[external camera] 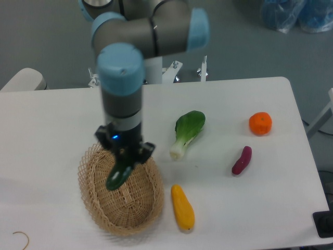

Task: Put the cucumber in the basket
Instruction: 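Carry the held green cucumber with the gripper over the wicker basket, then lower the cucumber into the basket and open the gripper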

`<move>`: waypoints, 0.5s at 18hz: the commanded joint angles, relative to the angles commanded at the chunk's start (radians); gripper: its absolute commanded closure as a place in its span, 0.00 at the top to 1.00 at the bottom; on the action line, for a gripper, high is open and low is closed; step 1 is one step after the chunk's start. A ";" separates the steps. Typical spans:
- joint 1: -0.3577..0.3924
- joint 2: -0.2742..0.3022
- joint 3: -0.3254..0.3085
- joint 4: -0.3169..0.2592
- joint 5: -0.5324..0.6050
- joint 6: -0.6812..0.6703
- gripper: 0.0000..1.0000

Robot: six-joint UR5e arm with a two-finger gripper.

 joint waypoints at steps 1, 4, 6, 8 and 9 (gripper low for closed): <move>-0.011 -0.008 -0.012 0.041 0.015 -0.044 0.19; -0.015 -0.031 -0.055 0.127 0.055 -0.164 0.19; -0.020 -0.045 -0.084 0.177 0.078 -0.177 0.19; -0.029 -0.055 -0.113 0.213 0.110 -0.177 0.19; -0.031 -0.057 -0.130 0.224 0.123 -0.177 0.19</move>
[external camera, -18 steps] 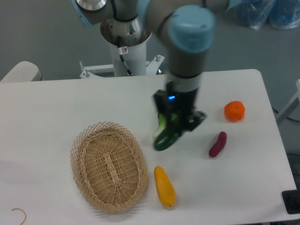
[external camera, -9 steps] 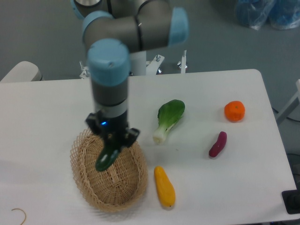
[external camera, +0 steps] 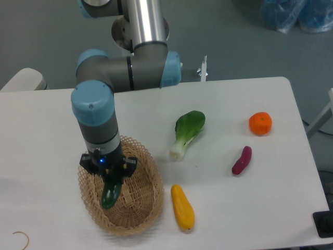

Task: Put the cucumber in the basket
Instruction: 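Lower the cucumber into the basket and open the gripper, then hold the open gripper above the cucumber in the basket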

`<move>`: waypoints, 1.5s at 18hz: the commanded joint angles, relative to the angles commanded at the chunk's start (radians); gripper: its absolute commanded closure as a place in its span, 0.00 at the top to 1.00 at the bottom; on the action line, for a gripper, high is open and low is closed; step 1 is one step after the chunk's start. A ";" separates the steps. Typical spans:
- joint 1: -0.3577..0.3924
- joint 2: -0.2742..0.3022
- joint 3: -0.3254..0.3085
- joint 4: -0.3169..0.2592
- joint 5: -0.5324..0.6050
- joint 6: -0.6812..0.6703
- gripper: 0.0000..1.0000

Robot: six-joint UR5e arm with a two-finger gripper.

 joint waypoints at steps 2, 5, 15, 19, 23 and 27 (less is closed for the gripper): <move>0.000 0.000 -0.038 0.015 0.020 -0.002 0.21; -0.015 -0.015 -0.055 0.037 0.057 -0.014 0.21; -0.020 -0.045 -0.029 0.045 0.061 -0.012 1.00; -0.018 -0.041 0.036 0.042 0.060 -0.003 1.00; -0.006 -0.035 0.105 0.038 0.061 0.011 1.00; 0.050 0.009 0.139 0.025 0.061 0.182 1.00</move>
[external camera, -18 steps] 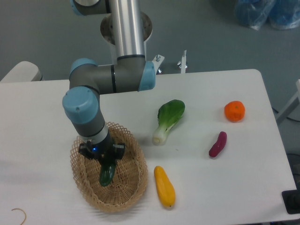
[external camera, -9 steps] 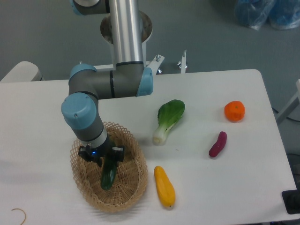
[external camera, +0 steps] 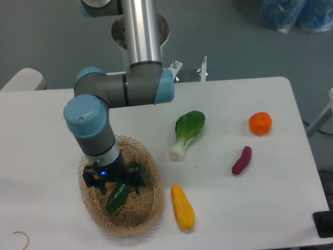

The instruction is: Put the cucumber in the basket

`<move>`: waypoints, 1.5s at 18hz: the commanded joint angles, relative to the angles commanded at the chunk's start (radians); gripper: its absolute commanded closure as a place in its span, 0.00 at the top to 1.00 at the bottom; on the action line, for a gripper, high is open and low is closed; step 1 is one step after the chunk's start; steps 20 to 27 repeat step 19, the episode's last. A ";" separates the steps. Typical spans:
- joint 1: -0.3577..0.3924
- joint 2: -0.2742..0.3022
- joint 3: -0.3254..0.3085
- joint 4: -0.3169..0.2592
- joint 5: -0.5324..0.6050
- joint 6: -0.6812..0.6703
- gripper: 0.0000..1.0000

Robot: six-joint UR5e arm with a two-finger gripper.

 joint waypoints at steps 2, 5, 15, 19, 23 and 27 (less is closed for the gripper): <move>0.058 0.040 0.000 -0.035 -0.006 0.127 1.00; 0.132 0.081 0.024 -0.170 -0.005 0.275 1.00; 0.331 0.131 -0.003 -0.275 -0.002 0.918 1.00; 0.358 0.131 -0.015 -0.256 -0.011 0.938 1.00; 0.358 0.131 -0.015 -0.256 -0.011 0.938 1.00; 0.358 0.131 -0.015 -0.256 -0.011 0.938 1.00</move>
